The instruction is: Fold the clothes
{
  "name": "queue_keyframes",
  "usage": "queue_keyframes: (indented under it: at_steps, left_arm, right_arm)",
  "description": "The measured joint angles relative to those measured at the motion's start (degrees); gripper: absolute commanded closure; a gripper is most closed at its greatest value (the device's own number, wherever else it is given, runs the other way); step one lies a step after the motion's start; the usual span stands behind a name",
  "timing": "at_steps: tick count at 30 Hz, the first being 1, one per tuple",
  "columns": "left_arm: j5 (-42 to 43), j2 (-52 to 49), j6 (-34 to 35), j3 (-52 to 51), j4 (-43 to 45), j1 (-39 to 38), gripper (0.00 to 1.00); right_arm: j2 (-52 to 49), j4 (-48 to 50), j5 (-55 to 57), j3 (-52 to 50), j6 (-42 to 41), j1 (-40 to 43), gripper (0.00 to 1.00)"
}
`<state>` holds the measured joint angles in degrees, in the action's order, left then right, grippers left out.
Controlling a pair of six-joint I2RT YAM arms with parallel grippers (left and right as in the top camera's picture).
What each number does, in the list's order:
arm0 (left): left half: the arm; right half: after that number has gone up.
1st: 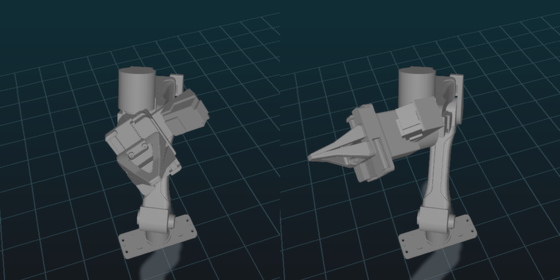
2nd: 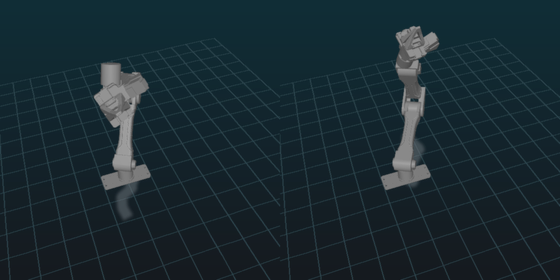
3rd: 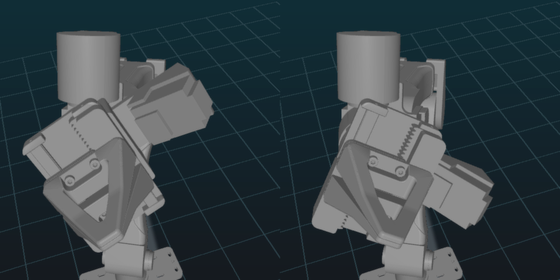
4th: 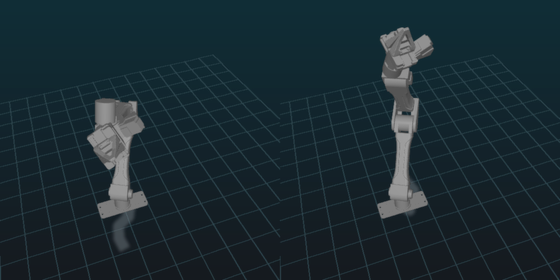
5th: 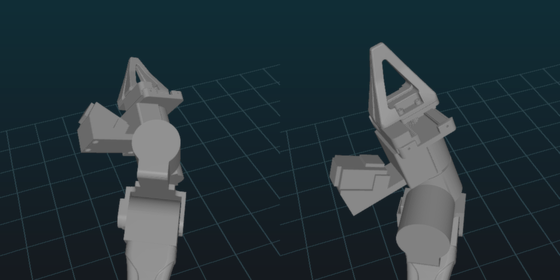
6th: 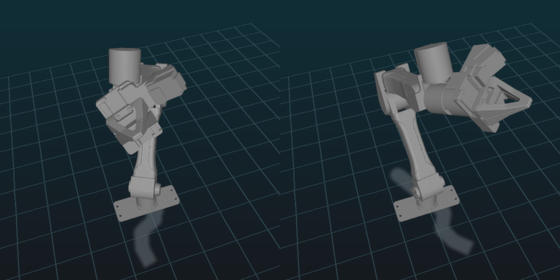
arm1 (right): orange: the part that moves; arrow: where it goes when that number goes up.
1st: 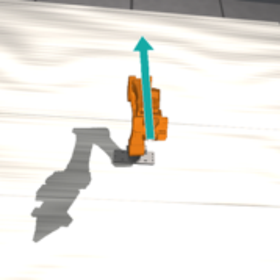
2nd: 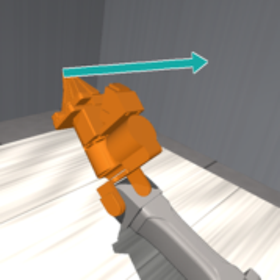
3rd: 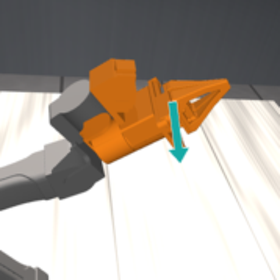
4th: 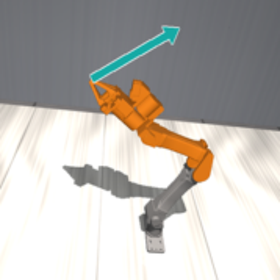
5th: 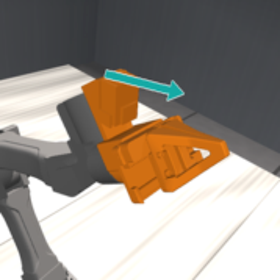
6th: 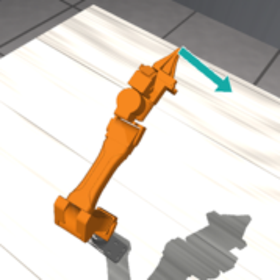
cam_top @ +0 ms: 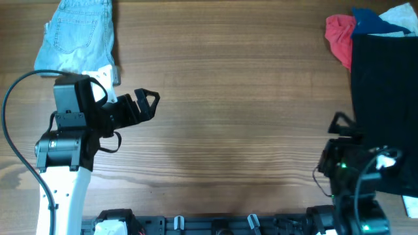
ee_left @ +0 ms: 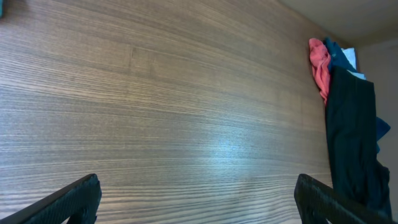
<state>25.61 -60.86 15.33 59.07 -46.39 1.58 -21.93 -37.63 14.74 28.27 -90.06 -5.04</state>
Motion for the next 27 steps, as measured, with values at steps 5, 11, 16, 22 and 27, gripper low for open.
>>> queue_keyframes:
  at_steps: [5,11,16,22,27]
  left_arm:
    - [-0.02,-0.02,0.0,0.0,0.0,0.02,0.0]
    - [0.0,0.0,0.0,0.0,0.0,0.02,0.0]
    - [-0.02,-0.02,0.0,0.0,0.11,0.02,0.0]
    - [0.0,-0.04,0.0,-0.02,-0.02,0.02,0.0]
    - [0.0,-0.04,0.0,-0.02,-0.07,0.0,0.0]
  right_arm:
    - [5.95,-6.45,-3.98,-7.65,-14.19,0.0,0.0]
    - [9.31,-4.79,-5.29,-8.66,-16.06,0.0,0.0]
    - [9.53,26.29,-7.17,-9.18,15.67,0.0,0.0]
    - [9.75,35.74,-13.44,-13.53,46.03,0.0,0.0]
    - [13.9,38.97,-13.66,-24.52,50.36,0.0,0.0]
